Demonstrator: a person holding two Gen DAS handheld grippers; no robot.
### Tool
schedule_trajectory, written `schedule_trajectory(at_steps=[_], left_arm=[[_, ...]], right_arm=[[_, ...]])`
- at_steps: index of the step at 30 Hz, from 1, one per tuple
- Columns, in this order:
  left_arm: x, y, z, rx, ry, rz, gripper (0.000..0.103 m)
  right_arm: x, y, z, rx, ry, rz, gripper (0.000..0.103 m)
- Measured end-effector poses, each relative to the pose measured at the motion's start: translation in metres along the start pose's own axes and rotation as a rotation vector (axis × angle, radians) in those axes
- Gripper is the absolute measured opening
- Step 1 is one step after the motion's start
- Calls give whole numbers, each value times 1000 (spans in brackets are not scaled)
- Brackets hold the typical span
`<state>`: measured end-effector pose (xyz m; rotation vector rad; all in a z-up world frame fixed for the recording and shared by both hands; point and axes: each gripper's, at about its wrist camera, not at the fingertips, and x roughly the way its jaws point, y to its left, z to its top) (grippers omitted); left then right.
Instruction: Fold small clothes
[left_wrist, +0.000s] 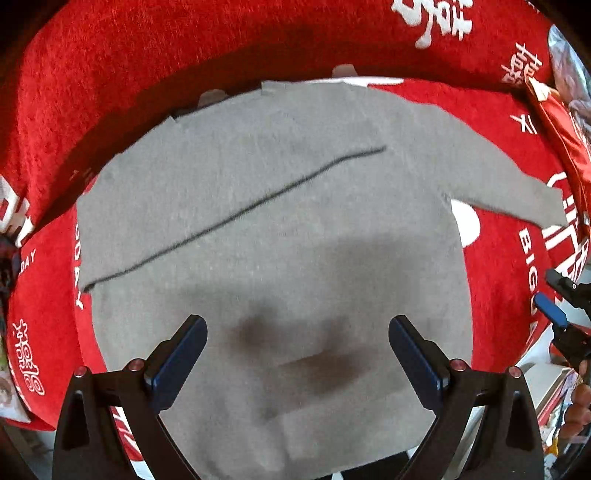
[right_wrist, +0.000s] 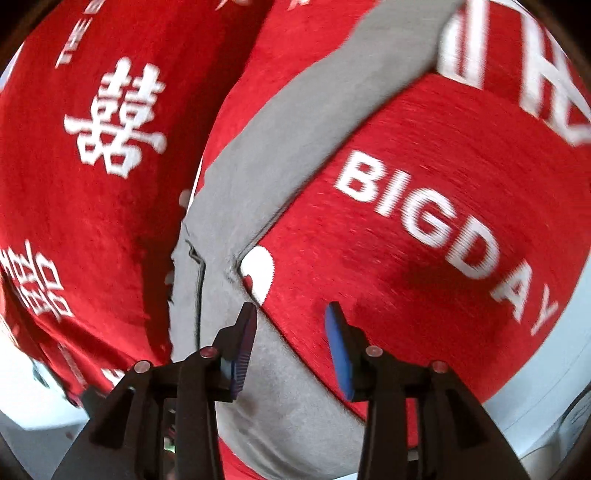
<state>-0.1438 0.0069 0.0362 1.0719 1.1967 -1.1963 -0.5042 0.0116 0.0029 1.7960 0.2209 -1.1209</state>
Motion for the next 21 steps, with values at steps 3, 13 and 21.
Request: schedule_trajectory(at_steps=[3,13,21], left_arm=[[1,-8,-4,2,13,-12,99],[17,-67,25,57,68,28,99],[33,-115,55,99,105,44,99]], right_arm=[[-3,-11,0,43,-7,-6,42],[-3,-32,57,119,14,-9,42],[4,-48,114,179,-3,3,46]])
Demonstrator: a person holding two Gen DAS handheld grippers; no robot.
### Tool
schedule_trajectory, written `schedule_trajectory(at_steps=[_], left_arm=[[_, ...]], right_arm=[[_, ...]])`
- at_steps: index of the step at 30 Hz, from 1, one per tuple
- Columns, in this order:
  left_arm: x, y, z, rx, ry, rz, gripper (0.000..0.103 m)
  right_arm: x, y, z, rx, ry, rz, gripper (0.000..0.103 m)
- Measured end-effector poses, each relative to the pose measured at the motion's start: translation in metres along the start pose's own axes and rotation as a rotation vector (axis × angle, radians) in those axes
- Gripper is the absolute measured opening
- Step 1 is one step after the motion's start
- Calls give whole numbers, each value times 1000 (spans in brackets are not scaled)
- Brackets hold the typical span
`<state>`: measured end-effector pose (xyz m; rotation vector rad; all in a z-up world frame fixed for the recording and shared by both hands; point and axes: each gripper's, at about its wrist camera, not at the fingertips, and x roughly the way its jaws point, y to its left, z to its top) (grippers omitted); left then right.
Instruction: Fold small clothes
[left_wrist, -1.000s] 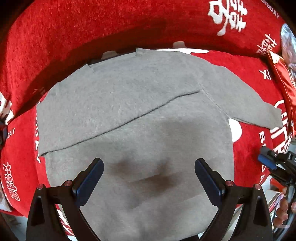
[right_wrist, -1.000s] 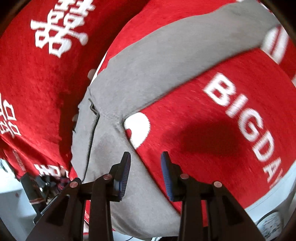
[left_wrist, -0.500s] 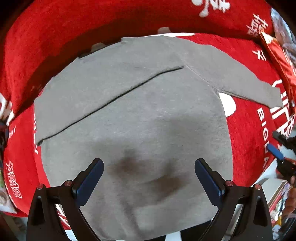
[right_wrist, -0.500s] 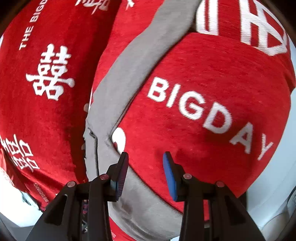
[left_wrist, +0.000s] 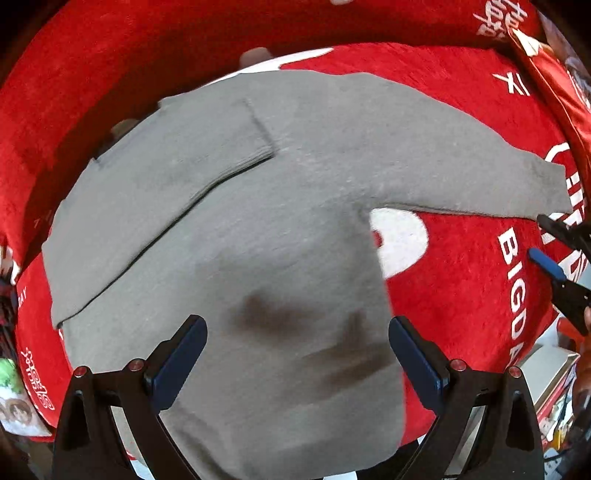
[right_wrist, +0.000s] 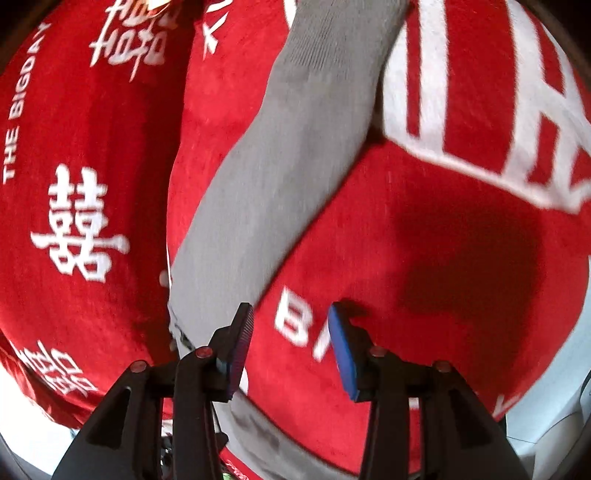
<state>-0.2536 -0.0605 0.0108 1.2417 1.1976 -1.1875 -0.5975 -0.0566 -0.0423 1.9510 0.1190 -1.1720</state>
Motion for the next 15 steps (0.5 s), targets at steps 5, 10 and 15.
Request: schedule_trajectory(at_steps=[5,10,15], left_arm=[[0,-15,13,22,1,20,99],[-6,-21,27,20,-10,24,99],[-16,-24,38,16,-30,40,99]], right_arm=[[-1,-5,18,16,-33,25,46],[-6,-9,28,42,-72,39,46],[-7,-16,37,92,-104,74,46]])
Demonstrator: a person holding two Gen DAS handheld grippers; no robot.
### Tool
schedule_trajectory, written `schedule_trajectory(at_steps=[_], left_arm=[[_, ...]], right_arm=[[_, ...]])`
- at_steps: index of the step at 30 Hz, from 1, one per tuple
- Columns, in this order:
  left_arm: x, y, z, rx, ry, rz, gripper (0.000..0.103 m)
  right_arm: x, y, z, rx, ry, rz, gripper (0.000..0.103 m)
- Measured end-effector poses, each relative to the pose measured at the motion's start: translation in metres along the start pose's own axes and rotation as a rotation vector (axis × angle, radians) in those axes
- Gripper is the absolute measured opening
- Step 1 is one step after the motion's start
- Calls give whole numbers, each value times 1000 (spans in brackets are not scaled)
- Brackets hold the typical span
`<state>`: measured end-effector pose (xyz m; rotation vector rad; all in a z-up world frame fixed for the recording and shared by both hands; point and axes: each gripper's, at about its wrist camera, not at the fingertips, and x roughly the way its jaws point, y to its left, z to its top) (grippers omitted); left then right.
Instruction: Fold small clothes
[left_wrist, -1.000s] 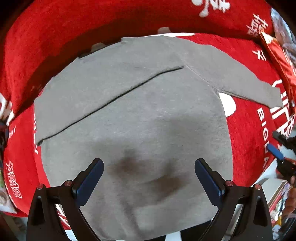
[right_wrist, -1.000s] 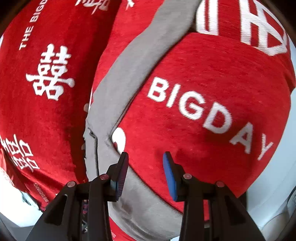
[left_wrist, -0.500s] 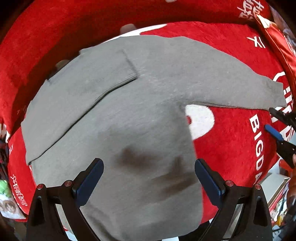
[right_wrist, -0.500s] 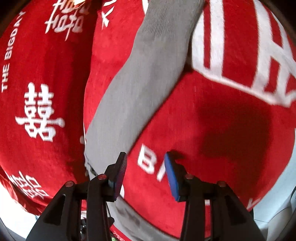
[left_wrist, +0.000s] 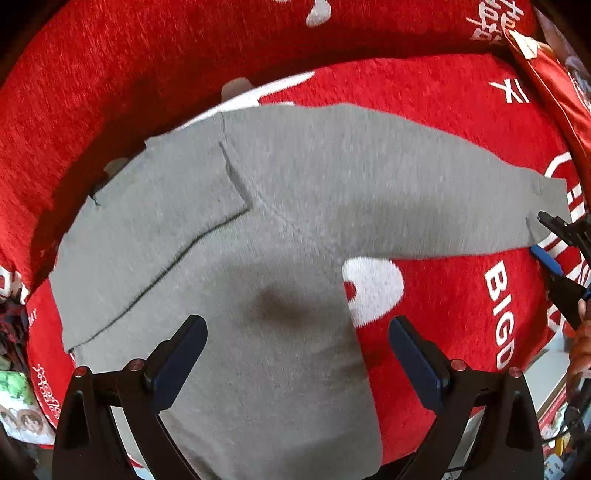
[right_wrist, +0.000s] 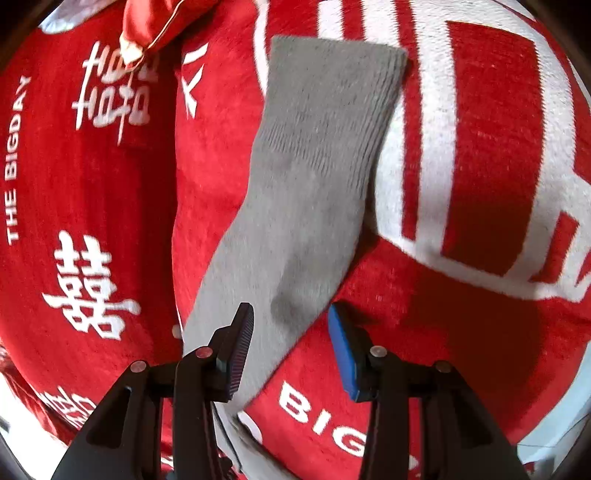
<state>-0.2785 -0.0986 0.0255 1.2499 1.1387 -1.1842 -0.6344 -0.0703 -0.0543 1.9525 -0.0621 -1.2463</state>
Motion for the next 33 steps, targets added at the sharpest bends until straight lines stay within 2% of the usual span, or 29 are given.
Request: schedule_trajectory(at_steps=[8,11,12,13,14,20,22,26,29,33], left_arm=[[-7,21,11,-67,-23,15,99],[-4,31,8,-98,-26,24,99],[-4,35,6,-108,-31,25,99],[-3,42,4,-121,-36,30,99],[-2,46,2,-131,-39,32,99],[1,93,-15,-233,-52,34,99],[4,110,-21,-254,-55,43,99],[6,148,-35,-296,-71,49,99],[5,181,-48,-332,-89,42,99],[8,227,-69,-385,-101,37,99]], right_arm=[[13,2,21,64,-27,70,46],[19,3,26,97,-12,122,45],[21,4,26,105,-3,144,40],[23,5,27,109,7,170,18],[25,7,28,109,18,192,7],[26,54,20,-17,70,334,7],[29,86,8,-102,107,389,7],[40,152,-29,-281,184,442,7],[57,203,-74,-441,248,456,7],[102,254,-157,-635,360,423,7]])
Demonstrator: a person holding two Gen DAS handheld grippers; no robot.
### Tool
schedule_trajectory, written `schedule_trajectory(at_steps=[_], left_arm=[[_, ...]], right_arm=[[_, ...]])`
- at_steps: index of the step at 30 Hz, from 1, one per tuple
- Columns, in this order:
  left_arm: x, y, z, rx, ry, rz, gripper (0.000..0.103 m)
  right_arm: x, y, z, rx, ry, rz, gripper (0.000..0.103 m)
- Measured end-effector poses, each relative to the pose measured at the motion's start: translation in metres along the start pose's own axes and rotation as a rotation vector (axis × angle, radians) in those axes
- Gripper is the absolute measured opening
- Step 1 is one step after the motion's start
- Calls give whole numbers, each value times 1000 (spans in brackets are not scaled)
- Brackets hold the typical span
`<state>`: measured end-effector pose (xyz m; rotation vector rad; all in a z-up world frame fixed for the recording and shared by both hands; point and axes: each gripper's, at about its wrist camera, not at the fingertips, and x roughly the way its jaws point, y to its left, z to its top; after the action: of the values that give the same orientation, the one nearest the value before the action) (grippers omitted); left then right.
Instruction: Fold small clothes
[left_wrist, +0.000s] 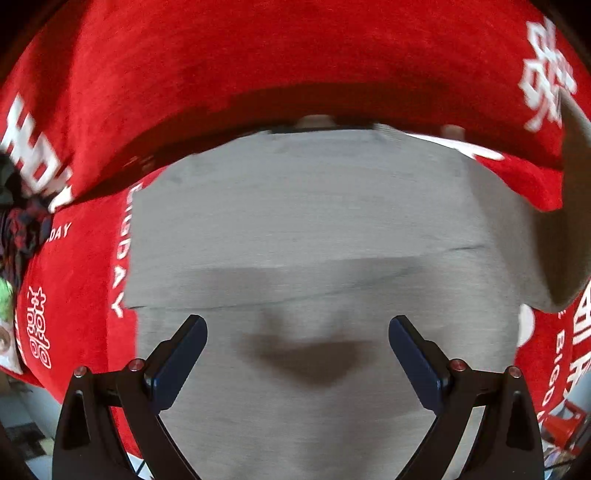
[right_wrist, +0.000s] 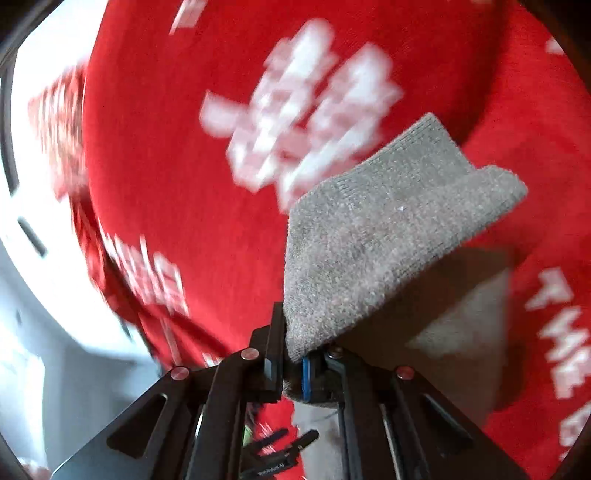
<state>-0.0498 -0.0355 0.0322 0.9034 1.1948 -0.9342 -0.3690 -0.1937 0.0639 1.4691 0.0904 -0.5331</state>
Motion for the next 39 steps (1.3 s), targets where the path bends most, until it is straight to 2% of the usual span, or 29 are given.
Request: schedule_trajectory(at_steps=[3,7,9,13,15,16,17,21,22,23,25,28,31,34,35,39], left_arm=[[8,36,-2,-46,2,-5,99],[20,77,-4,-104,-4,-17,99],[28,92,-5,-122,-3,-35,99],[42,116,-6,-145,-7,-121,99],[41,124,-7,-153,-13,-170,99],[42,131,-7,-163,-14,-204,99],[41,134,-7,-170,-17,-223,99],[39,148,-2,-174,-40,-266,99],[38,151,0,-176,-47,-276,99],[38,153,2,-180,-52,-293,99],[37,159,6,-194,-54,-364,99],[42,163,15,-215,-36,-507,99],[50,165,24,-255,-20,-626,99],[61,166,31,-298,-1,-686,99],[66,165,32,-313,13,-699,99],[87,155,35,-331,61,-712,99]], right_arm=[[68,24,-29,-70,111,-29,7],[151,29,-76,-114,260,-111,7],[189,23,-101,-139,341,-207,7],[225,7,-130,-159,419,-394,13],[224,2,-139,-136,424,-440,32],[218,2,-140,-111,402,-424,46],[213,4,-140,-97,379,-421,48],[184,-1,-122,8,222,-466,46],[182,-3,-115,34,192,-474,32],[182,-3,-110,37,178,-477,11],[188,7,-105,-15,172,-488,8],[211,31,-108,-154,229,-472,8],[238,52,-127,-274,330,-435,8],[261,60,-151,-339,448,-407,8],[267,58,-159,-340,493,-401,12],[280,46,-191,-380,612,-471,14]])
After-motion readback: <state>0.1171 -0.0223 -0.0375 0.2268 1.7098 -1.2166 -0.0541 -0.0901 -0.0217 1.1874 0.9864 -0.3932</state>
